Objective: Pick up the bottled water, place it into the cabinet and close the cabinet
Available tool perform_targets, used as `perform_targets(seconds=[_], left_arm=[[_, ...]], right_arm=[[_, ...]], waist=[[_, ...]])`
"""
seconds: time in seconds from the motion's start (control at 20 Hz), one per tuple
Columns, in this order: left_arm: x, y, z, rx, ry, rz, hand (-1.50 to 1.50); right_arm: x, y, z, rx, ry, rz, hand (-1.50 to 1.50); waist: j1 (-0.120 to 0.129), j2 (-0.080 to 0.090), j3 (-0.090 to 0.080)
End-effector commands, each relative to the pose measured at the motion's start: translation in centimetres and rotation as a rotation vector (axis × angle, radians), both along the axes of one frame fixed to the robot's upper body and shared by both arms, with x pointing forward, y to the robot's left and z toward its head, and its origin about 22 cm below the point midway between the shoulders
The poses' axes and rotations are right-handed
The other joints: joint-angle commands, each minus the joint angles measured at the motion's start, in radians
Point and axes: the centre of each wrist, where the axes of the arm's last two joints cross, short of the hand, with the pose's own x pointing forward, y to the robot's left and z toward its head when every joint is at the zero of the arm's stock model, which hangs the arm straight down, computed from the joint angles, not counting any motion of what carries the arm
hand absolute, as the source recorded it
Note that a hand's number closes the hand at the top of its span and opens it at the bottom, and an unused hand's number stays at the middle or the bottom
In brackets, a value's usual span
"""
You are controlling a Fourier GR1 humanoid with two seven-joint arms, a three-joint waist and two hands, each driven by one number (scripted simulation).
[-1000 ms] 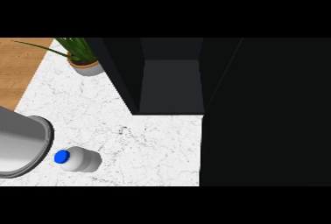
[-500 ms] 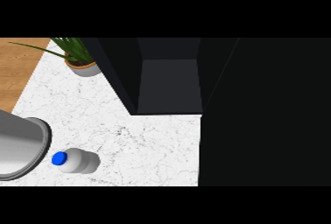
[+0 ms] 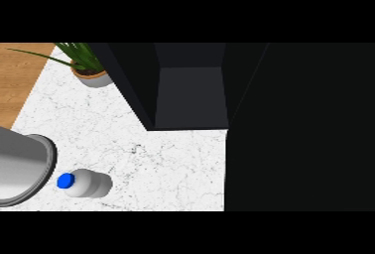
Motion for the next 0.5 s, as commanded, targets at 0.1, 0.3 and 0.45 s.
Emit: perform_targets(seconds=[0.1,0.3,0.45], left_arm=[[3.0,2.5,-3.3,-0.018,0.033,-0.006,-1.50],[5.0,3.3,-5.1,-0.029,0.028,0.005,-1.50],[4.5,3.0,-6.8,-0.049,0.036,-0.001,-1.50]], right_arm=[[-1.5,0.5,4.3,0.005,-0.085,0.014,-1.50],[-2.3,0.5,4.1,-0.004,-0.075,0.028,-1.50],[-2.7,0.5,3.5,0.009,-0.072,-0.012,-1.50]], waist=[[0.001,0.002,0.000],[-0.001,0.001,0.000],[0.004,0.002,0.000]])
